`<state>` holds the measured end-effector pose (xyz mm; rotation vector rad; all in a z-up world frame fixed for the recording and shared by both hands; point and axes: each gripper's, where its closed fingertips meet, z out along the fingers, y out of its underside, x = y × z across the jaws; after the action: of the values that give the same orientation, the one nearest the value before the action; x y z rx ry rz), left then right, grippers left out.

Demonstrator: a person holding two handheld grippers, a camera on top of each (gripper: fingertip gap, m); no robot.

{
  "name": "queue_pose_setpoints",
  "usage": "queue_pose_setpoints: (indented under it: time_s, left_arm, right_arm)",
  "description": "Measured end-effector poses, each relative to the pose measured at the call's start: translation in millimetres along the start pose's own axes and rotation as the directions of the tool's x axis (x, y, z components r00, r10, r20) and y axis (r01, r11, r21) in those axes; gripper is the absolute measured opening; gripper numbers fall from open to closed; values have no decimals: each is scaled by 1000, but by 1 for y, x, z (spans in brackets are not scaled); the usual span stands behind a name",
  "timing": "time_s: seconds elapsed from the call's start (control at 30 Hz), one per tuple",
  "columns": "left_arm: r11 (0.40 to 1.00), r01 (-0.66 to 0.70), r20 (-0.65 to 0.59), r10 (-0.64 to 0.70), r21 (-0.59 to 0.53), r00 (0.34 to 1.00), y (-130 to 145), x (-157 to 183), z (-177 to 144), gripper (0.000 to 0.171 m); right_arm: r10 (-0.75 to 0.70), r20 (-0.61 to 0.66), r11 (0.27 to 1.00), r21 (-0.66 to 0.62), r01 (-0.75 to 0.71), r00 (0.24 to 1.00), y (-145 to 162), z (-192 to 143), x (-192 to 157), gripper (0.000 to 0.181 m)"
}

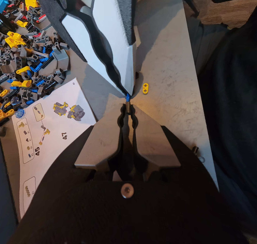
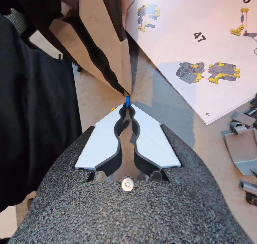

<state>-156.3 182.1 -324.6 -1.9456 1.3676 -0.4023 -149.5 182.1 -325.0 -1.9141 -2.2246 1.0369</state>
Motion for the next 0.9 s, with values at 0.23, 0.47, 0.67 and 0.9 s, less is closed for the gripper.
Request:
queue_pose_setpoints:
  time_s: [0.23, 0.47, 0.67, 0.9]
  left_arm:
    - [1000, 6, -32, -6, 2, 999, 0, 3, -1, 4]
    - [995, 100, -116, -100, -9, 988, 2, 2, -2, 3]
    - [992, 126, -122, -127, -14, 984, 3, 0, -2, 3]
    - [991, 131, -115, -133, -20, 984, 2, 0, -1, 3]
  right_arm:
    - [-137, -60, 990, 2, 138, 989, 0, 1, -2, 2]
    - [-287, -267, 955, 2, 298, 920, -4, 2, 1, 2]
    - [-269, -337, 955, 29, 295, 902, -6, 3, 2, 2]
    - [-264, -309, 958, 29, 287, 914, -8, 5, 2, 0]
